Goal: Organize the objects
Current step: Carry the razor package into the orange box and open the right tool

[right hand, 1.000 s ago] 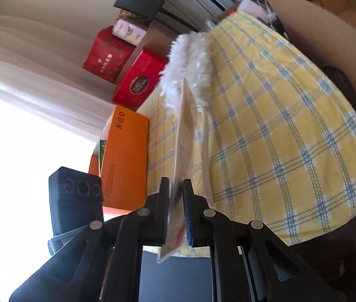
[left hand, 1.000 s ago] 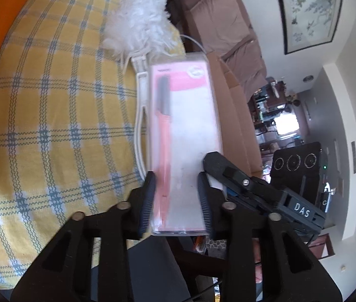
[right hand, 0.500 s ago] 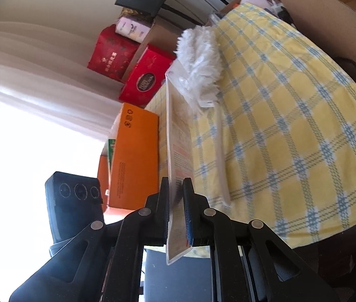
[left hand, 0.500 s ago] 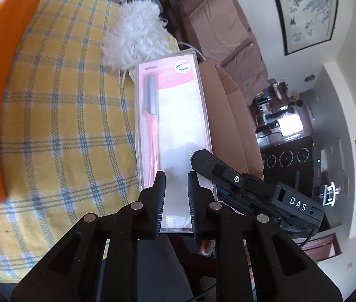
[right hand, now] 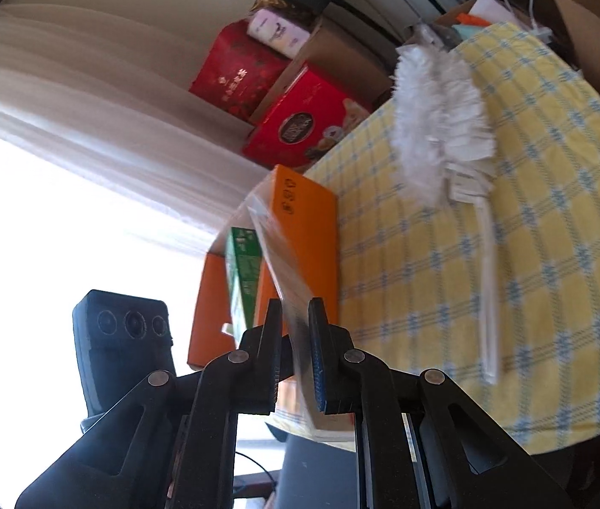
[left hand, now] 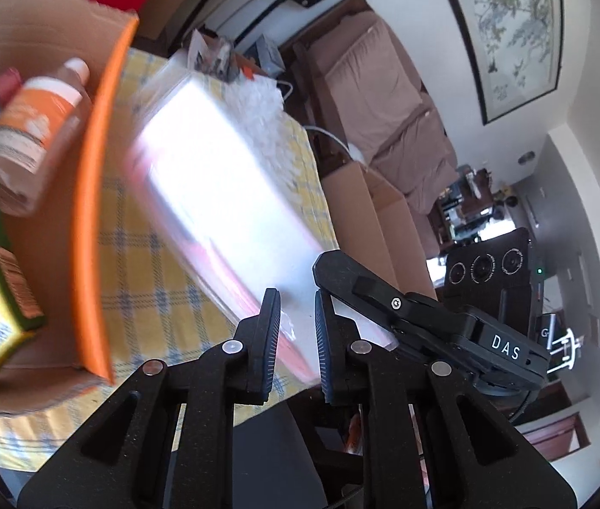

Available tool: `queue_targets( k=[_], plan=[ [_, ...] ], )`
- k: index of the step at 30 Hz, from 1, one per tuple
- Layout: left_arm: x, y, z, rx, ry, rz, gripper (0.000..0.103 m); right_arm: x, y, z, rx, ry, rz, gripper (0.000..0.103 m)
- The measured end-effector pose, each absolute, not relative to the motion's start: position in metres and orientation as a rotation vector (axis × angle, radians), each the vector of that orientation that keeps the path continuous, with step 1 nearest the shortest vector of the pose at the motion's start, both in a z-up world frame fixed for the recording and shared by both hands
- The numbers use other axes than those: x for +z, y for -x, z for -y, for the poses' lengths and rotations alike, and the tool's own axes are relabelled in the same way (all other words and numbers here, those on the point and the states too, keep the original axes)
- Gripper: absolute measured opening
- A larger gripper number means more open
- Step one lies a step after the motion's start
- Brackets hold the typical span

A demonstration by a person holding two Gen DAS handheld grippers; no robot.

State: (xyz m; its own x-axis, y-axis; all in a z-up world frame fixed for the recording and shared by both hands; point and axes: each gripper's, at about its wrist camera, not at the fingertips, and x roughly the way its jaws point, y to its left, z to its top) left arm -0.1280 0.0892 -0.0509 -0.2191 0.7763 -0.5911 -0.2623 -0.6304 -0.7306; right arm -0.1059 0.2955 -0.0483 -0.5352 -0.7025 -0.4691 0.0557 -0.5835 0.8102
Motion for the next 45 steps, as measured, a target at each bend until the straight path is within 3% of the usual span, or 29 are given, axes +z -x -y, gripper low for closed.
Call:
queue_targets(
  k=[26,38,41,45],
  plan=[
    [0.017,0.159,-0.035,2.077,1.193,0.668,0.004,0.006,0.157,-0.233,-2.136,-0.997,1.053,0.011],
    [-0.019,0.177,0.027,2.152,1.285,0.767,0.004,-0.036,0.193,-0.169,-2.018,-1.11,1.052,0.011],
    [-0.033,0.181,0.037,2.155,1.331,0.763,0.007,-0.047,0.199,-0.156,-2.021,-1.155,1.021,0.013],
    [-0.042,0.177,0.049,2.169,1.352,0.764,0.022,-0.051,0.197,-0.153,-2.09,-1.178,0.942,0.021]
  ],
)
